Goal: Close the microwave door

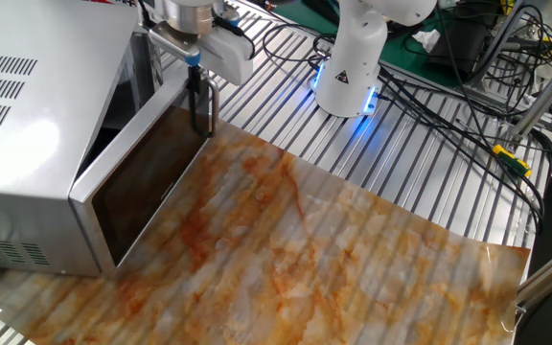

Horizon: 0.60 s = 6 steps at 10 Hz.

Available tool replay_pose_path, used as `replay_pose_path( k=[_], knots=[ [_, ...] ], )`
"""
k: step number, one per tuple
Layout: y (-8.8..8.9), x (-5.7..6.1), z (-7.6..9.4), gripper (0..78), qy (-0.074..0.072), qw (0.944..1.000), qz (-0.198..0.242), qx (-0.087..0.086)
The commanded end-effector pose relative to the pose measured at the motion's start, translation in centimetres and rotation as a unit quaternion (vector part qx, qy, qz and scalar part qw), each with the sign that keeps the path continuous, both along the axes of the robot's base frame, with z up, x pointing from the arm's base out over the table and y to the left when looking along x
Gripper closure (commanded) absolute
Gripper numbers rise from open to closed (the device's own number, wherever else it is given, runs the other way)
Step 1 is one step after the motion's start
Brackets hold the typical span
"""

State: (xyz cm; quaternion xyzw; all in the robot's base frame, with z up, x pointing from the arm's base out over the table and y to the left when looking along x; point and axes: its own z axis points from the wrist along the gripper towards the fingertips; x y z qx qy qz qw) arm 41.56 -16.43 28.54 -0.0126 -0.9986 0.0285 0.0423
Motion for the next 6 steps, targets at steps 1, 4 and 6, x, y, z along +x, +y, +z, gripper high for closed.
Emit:
replay_pose_path(
  k=[1,4,6],
  knots=[
    [-0.4,0.2,0.0,77.6,-0.001,1.0,0.004,0.0],
    [-1.0,0.4,-0.1,77.6,-0.001,0.9999,0.015,0.0],
    [-2.0,1.0,-0.2,77.6,0.001,0.9997,0.024,0.001]
  ],
)
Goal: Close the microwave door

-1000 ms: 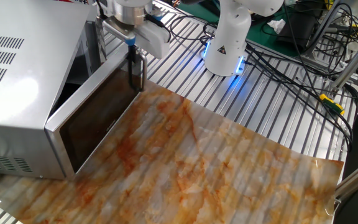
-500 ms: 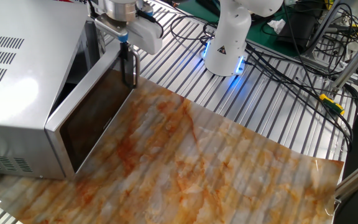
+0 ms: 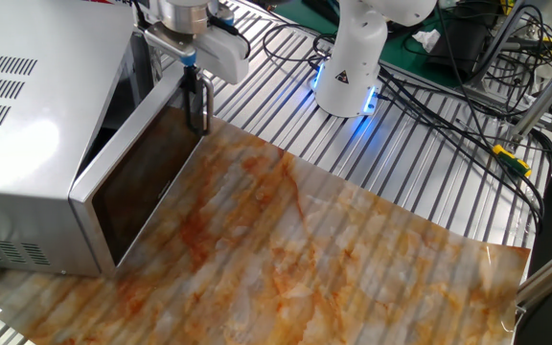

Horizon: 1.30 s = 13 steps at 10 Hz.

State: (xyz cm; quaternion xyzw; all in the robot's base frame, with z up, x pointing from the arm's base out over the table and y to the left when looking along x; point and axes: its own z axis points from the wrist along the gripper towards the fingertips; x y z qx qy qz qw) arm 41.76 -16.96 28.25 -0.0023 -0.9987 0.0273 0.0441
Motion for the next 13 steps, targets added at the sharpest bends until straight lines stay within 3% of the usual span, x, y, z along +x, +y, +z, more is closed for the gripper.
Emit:
replay_pose_path(
  k=[1,7,9,13],
  knots=[
    [-1.48,0.76,0.12,77.6,-0.001,0.9999,0.012,0.0],
    [-1.45,0.75,0.14,77.6,-0.002,1.0,-0.003,0.004],
    [-1.45,0.75,0.14,77.6,-0.009,0.9984,-0.055,-0.006],
    [-1.45,0.75,0.14,77.6,0.004,0.9931,-0.116,-0.017]
  ],
)
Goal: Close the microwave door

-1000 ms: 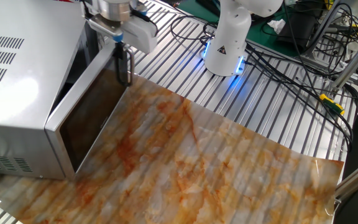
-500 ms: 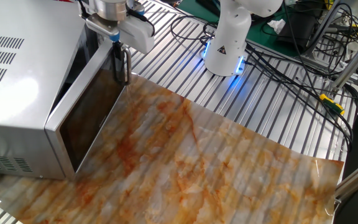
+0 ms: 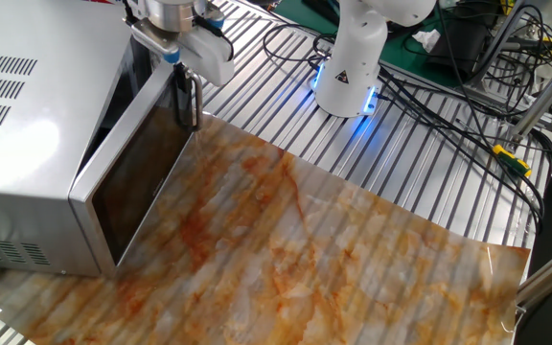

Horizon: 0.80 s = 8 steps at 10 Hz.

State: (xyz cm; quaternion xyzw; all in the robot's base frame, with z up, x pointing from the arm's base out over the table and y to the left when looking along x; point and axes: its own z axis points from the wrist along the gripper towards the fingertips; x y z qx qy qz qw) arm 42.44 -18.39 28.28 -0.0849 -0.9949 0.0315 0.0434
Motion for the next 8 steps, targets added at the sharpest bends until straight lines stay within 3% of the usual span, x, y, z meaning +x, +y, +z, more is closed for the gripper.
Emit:
replay_pose_path(
  k=[1,3,8],
  knots=[
    [0.0,0.1,0.1,77.6,0.008,0.9993,-0.034,-0.009],
    [0.0,0.1,0.1,77.6,0.01,0.9993,-0.029,-0.021],
    [-1.1,0.5,0.6,77.6,0.011,0.9988,-0.041,-0.027]
  ],
)
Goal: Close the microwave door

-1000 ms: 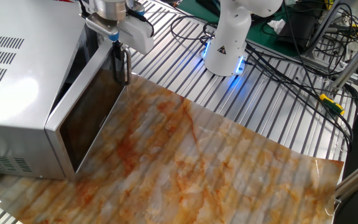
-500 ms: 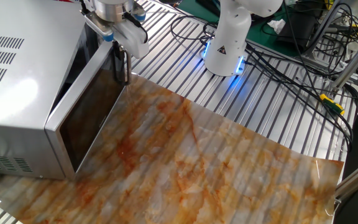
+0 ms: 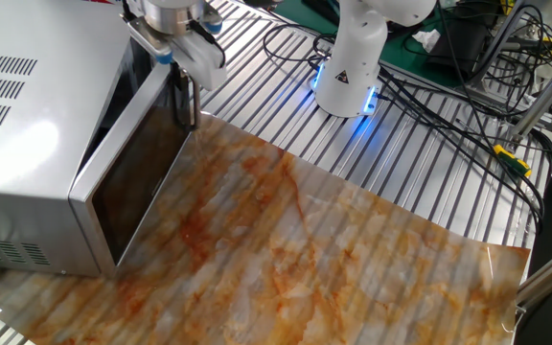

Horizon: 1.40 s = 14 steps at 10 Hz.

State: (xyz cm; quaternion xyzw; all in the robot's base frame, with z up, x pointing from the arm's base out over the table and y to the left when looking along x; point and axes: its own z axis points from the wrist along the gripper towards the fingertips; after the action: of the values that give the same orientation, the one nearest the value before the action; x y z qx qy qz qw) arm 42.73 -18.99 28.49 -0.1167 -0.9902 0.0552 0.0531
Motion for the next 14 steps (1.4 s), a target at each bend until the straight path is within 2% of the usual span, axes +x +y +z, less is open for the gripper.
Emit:
replay_pose_path(
  k=[1,4,9,10,11,14],
  knots=[
    [-0.8,0.4,0.4,77.6,0.0,0.9999,-0.012,-0.004],
    [-2.0,1.1,0.2,77.6,0.0,1.0,-0.003,-0.003],
    [-5.1,3.1,-0.3,77.6,0.0,0.9998,0.021,0.0],
    [-5.1,3.1,-0.3,77.6,0.0,0.9998,0.021,0.0],
    [-6.1,3.7,-0.2,77.6,0.001,0.9995,0.03,0.001],
    [-6.2,3.8,0.0,77.6,0.002,0.9997,0.023,0.0]
  ],
)
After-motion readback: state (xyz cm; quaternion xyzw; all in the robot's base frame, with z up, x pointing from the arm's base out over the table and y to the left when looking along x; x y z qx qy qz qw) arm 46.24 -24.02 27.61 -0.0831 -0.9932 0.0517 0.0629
